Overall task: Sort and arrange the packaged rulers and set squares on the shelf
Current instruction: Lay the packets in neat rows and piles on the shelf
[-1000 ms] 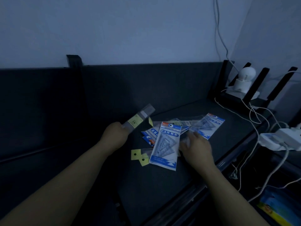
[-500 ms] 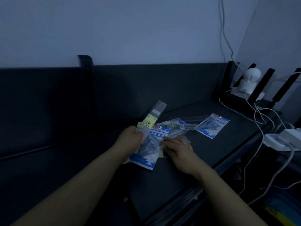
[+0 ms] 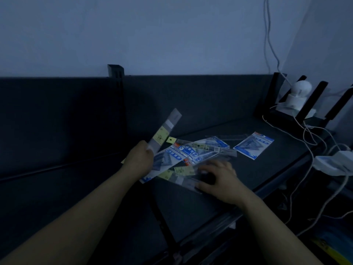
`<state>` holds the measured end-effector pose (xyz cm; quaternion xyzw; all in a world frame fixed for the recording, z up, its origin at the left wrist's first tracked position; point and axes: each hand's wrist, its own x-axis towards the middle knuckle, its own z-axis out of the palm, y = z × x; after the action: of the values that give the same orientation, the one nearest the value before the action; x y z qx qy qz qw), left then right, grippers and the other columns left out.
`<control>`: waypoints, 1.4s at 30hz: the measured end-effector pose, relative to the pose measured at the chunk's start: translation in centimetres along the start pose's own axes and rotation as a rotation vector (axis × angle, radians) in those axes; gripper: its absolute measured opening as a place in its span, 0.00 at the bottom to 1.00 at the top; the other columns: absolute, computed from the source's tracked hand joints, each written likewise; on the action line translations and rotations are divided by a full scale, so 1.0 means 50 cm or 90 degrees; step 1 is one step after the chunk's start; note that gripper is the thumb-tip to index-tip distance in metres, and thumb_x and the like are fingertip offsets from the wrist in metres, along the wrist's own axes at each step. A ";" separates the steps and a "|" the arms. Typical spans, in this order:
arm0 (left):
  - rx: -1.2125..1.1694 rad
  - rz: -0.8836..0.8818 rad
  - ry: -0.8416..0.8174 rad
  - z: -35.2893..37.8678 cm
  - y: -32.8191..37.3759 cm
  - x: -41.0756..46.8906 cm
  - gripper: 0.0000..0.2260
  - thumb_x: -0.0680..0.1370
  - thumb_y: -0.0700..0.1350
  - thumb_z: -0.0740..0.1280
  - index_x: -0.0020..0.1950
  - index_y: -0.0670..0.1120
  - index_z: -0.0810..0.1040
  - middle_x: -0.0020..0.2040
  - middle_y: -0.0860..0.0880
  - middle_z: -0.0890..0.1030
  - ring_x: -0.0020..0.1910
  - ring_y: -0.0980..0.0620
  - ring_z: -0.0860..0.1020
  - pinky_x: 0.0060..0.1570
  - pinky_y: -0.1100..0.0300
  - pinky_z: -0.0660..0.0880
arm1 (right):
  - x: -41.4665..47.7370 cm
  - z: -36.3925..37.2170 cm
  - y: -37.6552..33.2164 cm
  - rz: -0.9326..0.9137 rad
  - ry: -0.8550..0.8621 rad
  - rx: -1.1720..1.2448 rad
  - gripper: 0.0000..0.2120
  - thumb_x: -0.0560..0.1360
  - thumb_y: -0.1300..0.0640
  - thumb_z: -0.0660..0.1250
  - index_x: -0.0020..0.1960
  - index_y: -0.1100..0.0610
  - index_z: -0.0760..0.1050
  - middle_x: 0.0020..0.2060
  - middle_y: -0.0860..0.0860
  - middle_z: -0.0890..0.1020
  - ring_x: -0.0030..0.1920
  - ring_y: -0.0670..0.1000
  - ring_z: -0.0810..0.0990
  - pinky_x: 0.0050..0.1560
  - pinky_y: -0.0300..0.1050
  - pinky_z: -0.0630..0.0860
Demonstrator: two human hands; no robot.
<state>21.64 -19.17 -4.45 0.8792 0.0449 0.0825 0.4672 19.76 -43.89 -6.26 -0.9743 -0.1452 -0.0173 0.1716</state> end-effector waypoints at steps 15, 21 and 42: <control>-0.081 -0.025 -0.061 -0.022 -0.004 -0.065 0.06 0.80 0.39 0.57 0.53 0.42 0.73 0.44 0.45 0.83 0.37 0.49 0.80 0.34 0.59 0.74 | 0.012 -0.006 -0.027 -0.024 -0.047 -0.004 0.22 0.75 0.47 0.66 0.68 0.48 0.70 0.65 0.49 0.73 0.67 0.52 0.68 0.68 0.48 0.64; -0.065 -0.015 -0.046 -0.031 -0.013 -0.073 0.06 0.78 0.38 0.59 0.46 0.42 0.75 0.45 0.47 0.84 0.42 0.49 0.80 0.40 0.56 0.75 | 0.017 -0.032 -0.039 0.040 -0.078 0.029 0.10 0.72 0.51 0.70 0.52 0.51 0.78 0.47 0.48 0.79 0.48 0.48 0.78 0.48 0.45 0.75; -0.182 -0.111 -0.041 -0.080 -0.039 -0.072 0.07 0.81 0.42 0.57 0.55 0.42 0.73 0.46 0.46 0.82 0.39 0.51 0.79 0.38 0.58 0.75 | 0.010 -0.008 -0.128 0.130 -0.112 0.044 0.14 0.73 0.48 0.68 0.34 0.51 0.68 0.40 0.52 0.75 0.45 0.52 0.73 0.39 0.41 0.68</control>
<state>17.33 -15.40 -4.26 0.7986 0.0934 0.0188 0.5942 18.42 -38.14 -3.75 -0.9752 -0.0601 0.0909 0.1926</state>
